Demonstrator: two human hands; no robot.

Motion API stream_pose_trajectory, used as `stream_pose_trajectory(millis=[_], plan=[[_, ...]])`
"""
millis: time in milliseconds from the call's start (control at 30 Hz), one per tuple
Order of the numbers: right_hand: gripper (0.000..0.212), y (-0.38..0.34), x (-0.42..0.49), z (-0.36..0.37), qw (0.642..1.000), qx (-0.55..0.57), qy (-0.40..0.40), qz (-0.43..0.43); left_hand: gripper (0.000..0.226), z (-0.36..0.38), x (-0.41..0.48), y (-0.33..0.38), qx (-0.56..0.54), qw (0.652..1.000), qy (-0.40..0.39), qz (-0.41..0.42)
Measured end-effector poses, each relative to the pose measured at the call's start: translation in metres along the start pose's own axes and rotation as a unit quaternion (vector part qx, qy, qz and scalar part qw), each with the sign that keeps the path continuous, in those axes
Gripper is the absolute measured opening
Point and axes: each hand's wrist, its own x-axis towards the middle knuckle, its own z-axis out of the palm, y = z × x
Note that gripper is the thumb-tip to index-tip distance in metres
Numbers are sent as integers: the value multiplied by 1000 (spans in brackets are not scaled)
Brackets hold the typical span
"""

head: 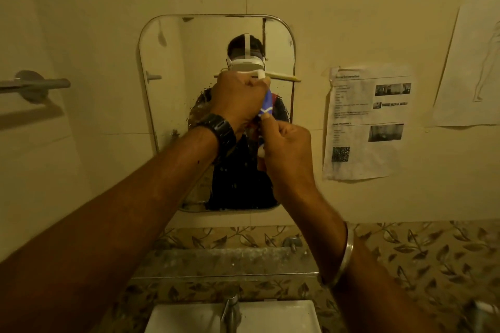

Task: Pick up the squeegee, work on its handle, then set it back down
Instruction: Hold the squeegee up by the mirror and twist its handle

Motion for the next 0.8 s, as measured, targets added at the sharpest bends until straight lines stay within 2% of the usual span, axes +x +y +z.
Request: stream_pose_trajectory(millis=[133,300,433,600,700,800], plan=[[43,10,-11,-3,1000,-6,-1,7,33,1,-12,-11,15,1000,-6,-6],[43,-32,27,-3,997,-17,0,-69,36,-6,16,36,0,997,37,62],[48,-52,53,2,996,-38,18,-74,47,-11,43,57,37,995,64,63],[45,-20,24,-11,999,-17,16,-35,28,9,20,29,18,999,23,40],[43,4,-1,-16,1000,2,17,-3,27,18,-3,8,30,999,-19,18],[41,4,-7,-18,1000,17,10,9,30,18,-9,5,24,999,-27,9]])
